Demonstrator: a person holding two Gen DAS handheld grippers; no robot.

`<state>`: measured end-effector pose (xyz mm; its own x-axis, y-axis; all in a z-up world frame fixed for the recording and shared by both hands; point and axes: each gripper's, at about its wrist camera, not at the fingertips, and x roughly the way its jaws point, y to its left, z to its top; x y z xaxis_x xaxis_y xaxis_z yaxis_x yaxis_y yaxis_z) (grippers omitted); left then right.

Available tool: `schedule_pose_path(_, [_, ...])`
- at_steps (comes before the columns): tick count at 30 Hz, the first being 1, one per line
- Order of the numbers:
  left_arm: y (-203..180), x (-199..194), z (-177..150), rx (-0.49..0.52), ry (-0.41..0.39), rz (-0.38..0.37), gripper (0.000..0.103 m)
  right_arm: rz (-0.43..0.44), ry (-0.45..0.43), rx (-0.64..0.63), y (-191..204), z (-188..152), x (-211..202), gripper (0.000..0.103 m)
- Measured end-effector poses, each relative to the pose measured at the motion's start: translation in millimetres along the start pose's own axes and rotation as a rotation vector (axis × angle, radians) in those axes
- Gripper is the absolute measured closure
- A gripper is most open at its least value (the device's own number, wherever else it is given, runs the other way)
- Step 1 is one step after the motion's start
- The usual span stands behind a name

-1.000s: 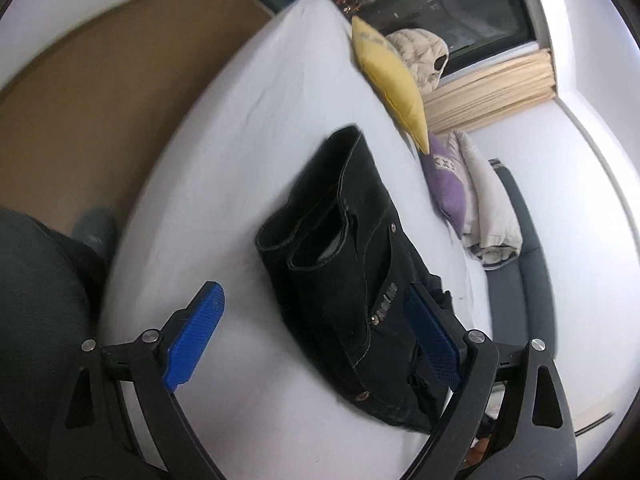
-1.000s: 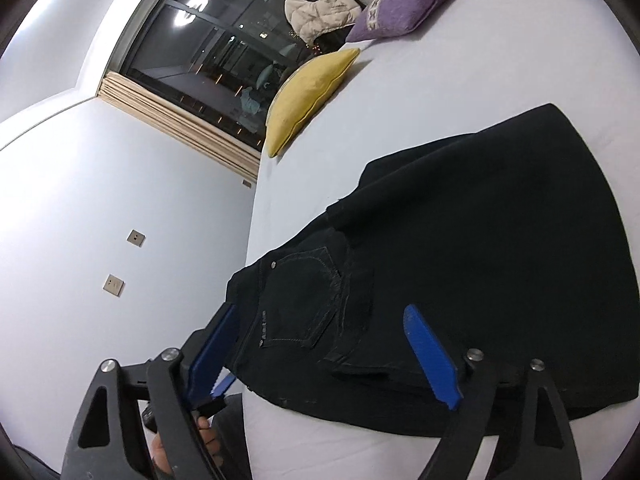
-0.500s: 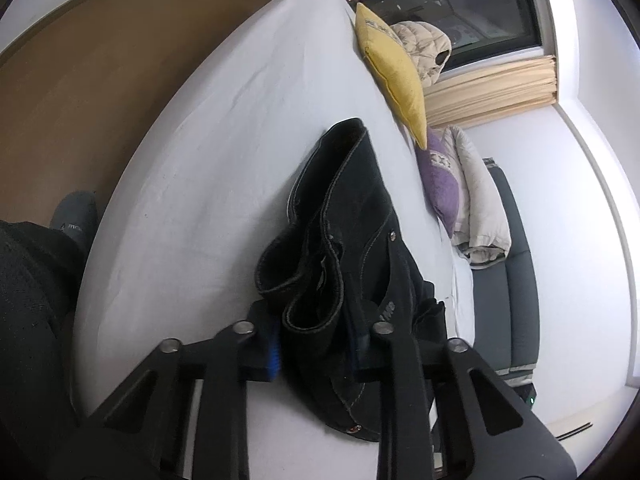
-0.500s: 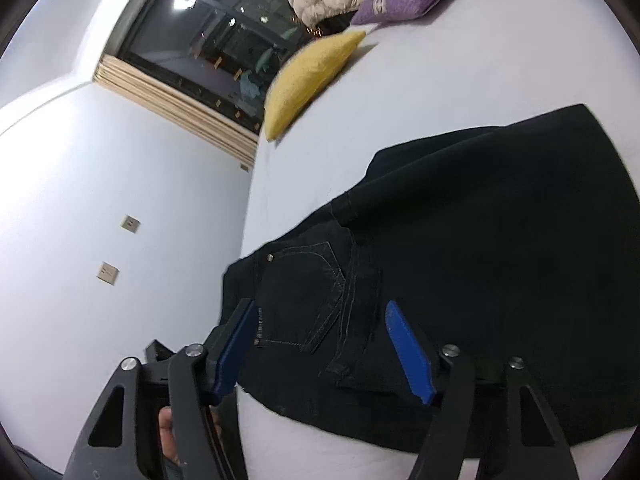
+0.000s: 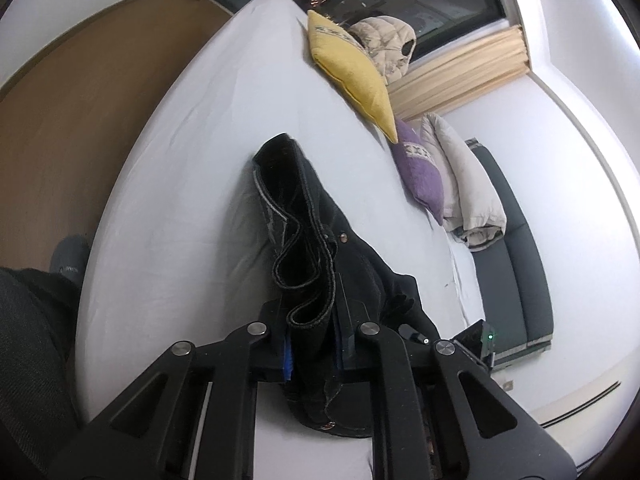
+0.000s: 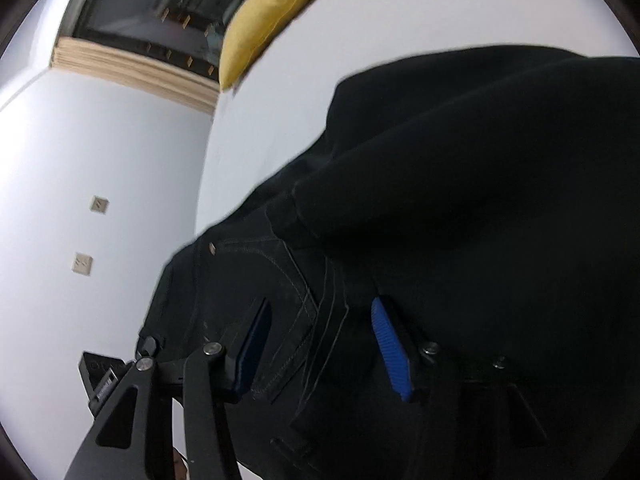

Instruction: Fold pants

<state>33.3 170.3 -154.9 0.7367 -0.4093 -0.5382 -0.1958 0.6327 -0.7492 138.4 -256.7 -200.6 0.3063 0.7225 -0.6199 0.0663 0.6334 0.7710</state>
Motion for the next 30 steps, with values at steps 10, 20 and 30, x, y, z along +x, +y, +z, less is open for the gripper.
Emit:
schedule_pose_path(10, [-80, 0, -8, 0.187, -0.01, -0.022, 0.091, 0.123, 0.005, 0.001, 14, -3, -36, 0.026])
schedule_pose_path(20, [-212, 61, -59, 0.523, 0.098, -0.096, 0.091, 0.294, 0.033, -0.028, 20, 18, -69, 0.011])
schedule_pose_path(30, [-288, 130, -165, 0.828, 0.266, -0.127, 0.091, 0.333, 0.073, -0.038, -6, 37, -89, 0.002])
